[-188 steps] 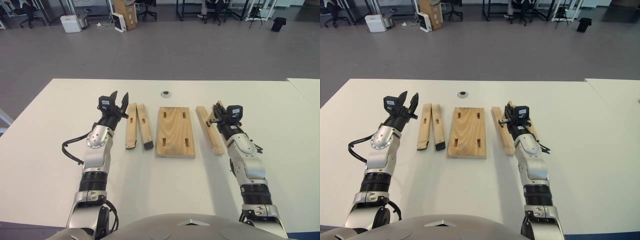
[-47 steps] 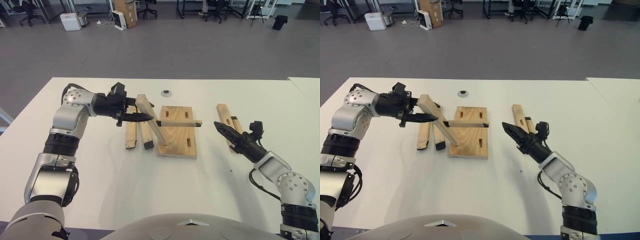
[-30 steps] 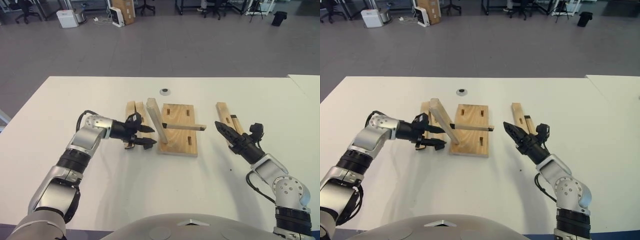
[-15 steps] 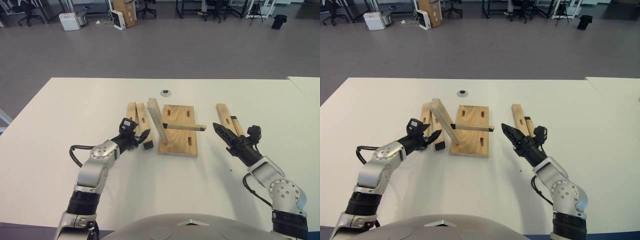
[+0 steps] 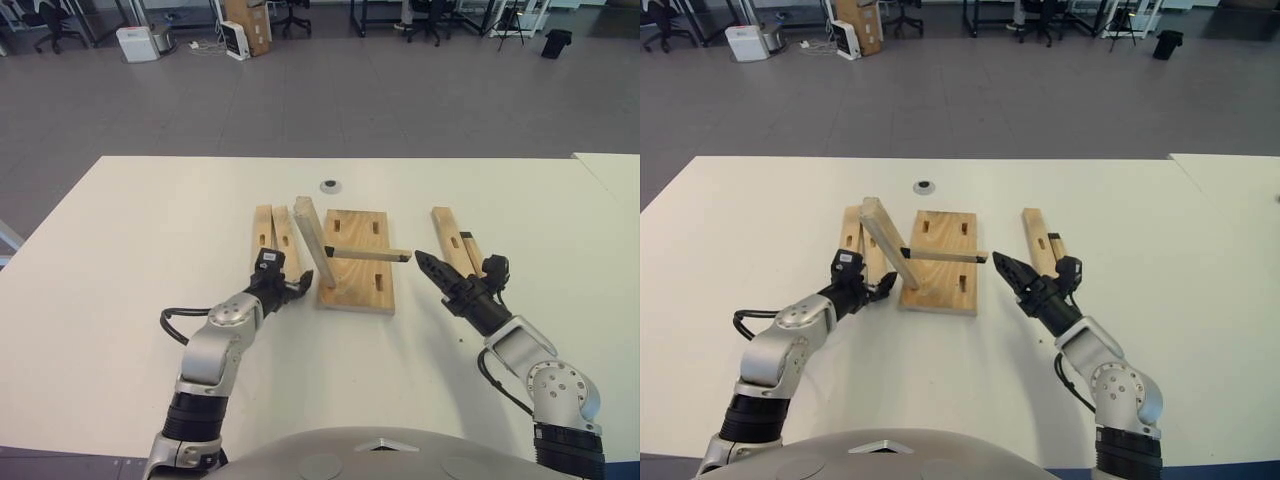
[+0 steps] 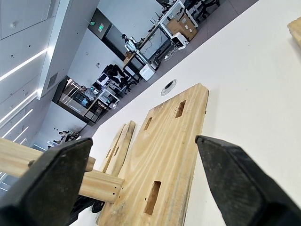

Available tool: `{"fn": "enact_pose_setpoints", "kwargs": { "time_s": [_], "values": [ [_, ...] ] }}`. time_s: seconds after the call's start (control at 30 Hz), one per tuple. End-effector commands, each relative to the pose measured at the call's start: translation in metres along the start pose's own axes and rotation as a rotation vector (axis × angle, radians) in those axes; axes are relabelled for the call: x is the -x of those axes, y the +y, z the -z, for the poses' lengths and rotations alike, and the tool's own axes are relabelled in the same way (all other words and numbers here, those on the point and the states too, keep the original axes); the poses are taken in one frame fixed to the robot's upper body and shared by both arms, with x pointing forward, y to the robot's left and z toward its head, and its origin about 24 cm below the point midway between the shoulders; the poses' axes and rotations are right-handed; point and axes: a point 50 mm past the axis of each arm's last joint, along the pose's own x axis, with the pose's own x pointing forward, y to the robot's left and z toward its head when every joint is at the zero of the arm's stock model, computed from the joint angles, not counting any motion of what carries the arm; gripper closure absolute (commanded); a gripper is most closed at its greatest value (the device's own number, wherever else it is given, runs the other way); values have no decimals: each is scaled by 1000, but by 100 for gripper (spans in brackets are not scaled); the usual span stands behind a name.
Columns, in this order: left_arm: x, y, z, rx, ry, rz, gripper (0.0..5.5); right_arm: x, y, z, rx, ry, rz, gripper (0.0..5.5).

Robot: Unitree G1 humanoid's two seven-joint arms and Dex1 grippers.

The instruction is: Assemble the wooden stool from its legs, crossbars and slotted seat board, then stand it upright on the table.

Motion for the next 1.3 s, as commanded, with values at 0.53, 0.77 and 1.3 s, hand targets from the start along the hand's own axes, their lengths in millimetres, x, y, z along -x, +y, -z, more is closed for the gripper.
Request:
{"fn": "enact_pose_setpoints", "kwargs": {
  "time_s": [0.53,0.77,1.3],
  "values": [
    [-5,56,27,-96,110,-117,344,2,-8,-4,3,-87,107,141],
    [7,70,-127,-37,-490,244,344,-5,12,-75,103,-227,-10,141],
    [65,-6,-184,-94,-340,1303,344,-25,176,-145,66,-175,-925,30]
  ]
}}
